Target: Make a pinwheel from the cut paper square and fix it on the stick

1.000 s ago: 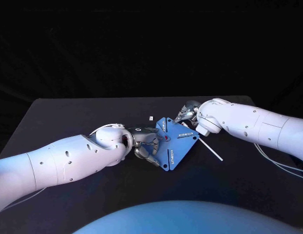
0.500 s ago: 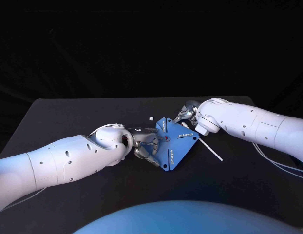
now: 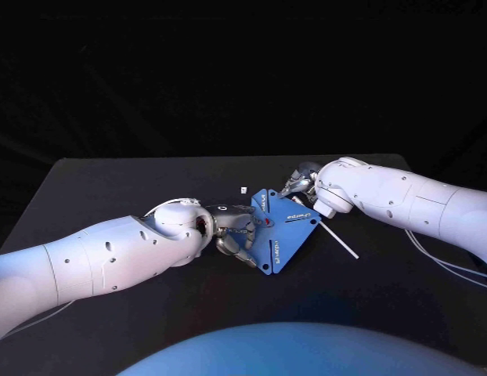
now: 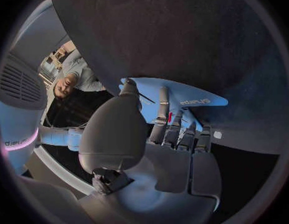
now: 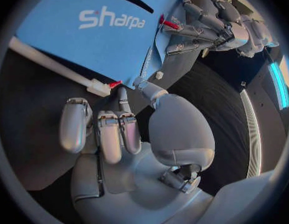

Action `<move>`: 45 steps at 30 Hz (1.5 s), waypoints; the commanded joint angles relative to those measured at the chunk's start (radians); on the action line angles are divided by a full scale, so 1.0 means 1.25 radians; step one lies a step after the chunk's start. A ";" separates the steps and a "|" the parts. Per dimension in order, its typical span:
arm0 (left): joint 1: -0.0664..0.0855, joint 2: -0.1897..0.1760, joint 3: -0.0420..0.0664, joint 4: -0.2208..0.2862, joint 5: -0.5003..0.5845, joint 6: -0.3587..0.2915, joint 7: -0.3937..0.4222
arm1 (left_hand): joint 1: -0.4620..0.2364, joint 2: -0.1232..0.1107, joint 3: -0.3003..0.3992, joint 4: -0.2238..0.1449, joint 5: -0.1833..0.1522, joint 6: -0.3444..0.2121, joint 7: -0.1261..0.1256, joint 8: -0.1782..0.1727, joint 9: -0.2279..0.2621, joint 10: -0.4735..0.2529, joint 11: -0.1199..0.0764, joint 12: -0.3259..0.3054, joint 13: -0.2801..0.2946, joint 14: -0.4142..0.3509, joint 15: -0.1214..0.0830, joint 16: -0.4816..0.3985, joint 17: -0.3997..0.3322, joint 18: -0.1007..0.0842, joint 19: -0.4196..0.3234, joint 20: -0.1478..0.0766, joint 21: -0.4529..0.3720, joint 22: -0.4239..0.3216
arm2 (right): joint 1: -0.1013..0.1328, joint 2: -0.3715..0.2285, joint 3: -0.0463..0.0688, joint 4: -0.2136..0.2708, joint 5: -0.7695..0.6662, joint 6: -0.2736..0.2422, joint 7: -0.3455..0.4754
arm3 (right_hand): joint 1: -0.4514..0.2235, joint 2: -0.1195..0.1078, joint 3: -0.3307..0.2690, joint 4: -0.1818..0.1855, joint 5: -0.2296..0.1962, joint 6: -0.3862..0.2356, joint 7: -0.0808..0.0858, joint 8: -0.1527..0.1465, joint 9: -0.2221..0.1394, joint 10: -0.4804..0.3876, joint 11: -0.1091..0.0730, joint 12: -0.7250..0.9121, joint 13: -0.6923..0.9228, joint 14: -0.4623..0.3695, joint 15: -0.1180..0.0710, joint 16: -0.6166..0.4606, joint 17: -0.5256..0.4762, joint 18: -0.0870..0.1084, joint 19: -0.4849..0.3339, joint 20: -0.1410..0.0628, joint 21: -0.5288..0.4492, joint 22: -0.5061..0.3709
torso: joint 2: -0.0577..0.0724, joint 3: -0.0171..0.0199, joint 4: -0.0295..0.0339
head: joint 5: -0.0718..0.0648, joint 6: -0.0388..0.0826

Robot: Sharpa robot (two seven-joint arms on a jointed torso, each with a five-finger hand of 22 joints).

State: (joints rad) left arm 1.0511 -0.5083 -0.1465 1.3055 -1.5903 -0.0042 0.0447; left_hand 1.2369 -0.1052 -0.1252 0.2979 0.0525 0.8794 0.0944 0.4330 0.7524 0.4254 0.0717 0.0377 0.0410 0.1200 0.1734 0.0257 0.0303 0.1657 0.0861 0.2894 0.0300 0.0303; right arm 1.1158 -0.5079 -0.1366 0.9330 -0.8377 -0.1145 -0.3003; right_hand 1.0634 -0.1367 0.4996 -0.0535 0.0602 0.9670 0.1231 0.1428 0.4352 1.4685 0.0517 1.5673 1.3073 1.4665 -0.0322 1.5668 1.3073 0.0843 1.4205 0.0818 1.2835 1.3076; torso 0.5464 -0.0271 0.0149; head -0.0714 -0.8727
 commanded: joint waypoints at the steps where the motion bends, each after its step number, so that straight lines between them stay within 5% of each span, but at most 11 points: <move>1: 0.000 0.001 0.000 -0.001 0.003 0.017 -0.003 | 0.002 0.008 0.005 0.001 -0.003 0.001 0.008 -0.004 0.001 -0.003 0.001 0.002 0.000 -0.001 0.006 -0.003 0.000 0.001 -0.003 0.000 0.002 0.001 | -0.006 -0.001 -0.003 0.004 -0.002 0.031 -0.009 | 0.003 0.012 0.002 0.004 0.005 0.012 -0.001 0.005 0.001 0.082 -0.007 0.003 0.211 0.083 0.004 0.003 0.211 -0.007 0.005 -0.001 0.002 0.010 | -0.001 -0.0003 -0.0009 | 0.000 0.000; 15: 0.000 0.001 0.000 -0.002 0.005 0.016 -0.003 | 0.003 0.010 0.006 0.001 -0.003 0.000 0.009 -0.005 0.001 -0.004 0.002 0.002 0.000 -0.002 0.007 -0.003 0.000 0.001 -0.004 0.000 0.002 0.001 | -0.006 -0.005 -0.003 0.023 0.011 0.042 0.001 | 0.020 0.027 0.010 0.006 0.006 0.055 -0.018 0.029 0.014 0.082 -0.022 0.003 0.211 0.083 -0.006 0.003 0.211 -0.008 0.006 -0.010 0.002 0.012 | -0.001 -0.0007 0.0003 | -0.001 0.000; 25: 0.000 0.001 0.000 -0.002 0.006 0.018 -0.003 | 0.004 0.011 0.007 0.001 -0.003 0.000 0.009 -0.005 0.002 -0.005 0.003 0.002 0.000 -0.002 0.007 -0.003 0.000 0.001 -0.004 0.000 0.002 0.001 | -0.006 -0.008 -0.003 0.027 0.010 -0.006 0.016 | 0.039 0.041 0.024 0.000 0.005 0.067 -0.027 0.037 0.023 0.082 -0.030 0.003 0.211 0.083 -0.013 0.003 0.211 -0.008 0.007 -0.016 0.003 0.015 | -0.001 -0.0002 0.0004 | -0.001 0.000; 36: 0.000 0.000 0.000 -0.003 0.007 0.019 -0.003 | 0.004 0.013 0.008 0.001 -0.003 0.000 0.010 -0.005 0.002 -0.007 0.004 0.002 0.000 -0.003 0.007 -0.003 -0.001 0.001 -0.004 0.000 0.002 0.001 | -0.006 -0.016 -0.003 0.025 0.030 -0.013 0.014 | -0.002 0.020 0.002 0.027 -0.005 0.059 -0.024 0.036 0.030 0.082 -0.028 0.003 0.211 0.083 -0.011 0.003 0.211 -0.009 0.008 -0.017 0.001 0.016 | -0.001 -0.0003 0.0003 | -0.002 0.000; 45: 0.000 -0.001 0.000 -0.003 0.008 0.019 -0.003 | 0.004 0.013 0.008 0.001 -0.003 0.000 0.010 -0.005 0.002 -0.007 0.004 0.002 0.000 -0.003 0.007 -0.003 -0.001 0.001 -0.004 0.000 0.002 0.001 | -0.006 -0.026 -0.003 0.032 0.072 -0.030 0.026 | 0.041 0.037 0.022 0.005 -0.003 0.092 -0.044 0.068 0.069 0.082 -0.045 0.003 0.211 0.083 -0.026 0.003 0.211 -0.009 0.011 -0.028 0.003 0.021 | -0.001 -0.0002 -0.0002 | -0.001 0.000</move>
State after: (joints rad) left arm 1.0516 -0.5089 -0.1466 1.3028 -1.5842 0.0012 0.0452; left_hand 1.2421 -0.1002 -0.1196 0.2978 0.0525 0.8793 0.1017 0.4331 0.7545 0.4202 0.0769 0.0376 0.0406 0.1163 0.1771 0.0257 0.0303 0.1657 0.0861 0.2893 0.0300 0.0300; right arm 1.1090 -0.5401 -0.1405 0.9685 -0.7803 -0.1460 -0.2836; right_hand 1.1074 -0.0908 0.5251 -0.0451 0.0594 1.0751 0.0685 0.2249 0.5185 1.4648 0.0016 1.5673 1.3073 1.4667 -0.0576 1.5668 1.3073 0.0844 1.4341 0.0533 1.2835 1.3080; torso 0.5454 -0.0271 0.0151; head -0.0736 -0.8727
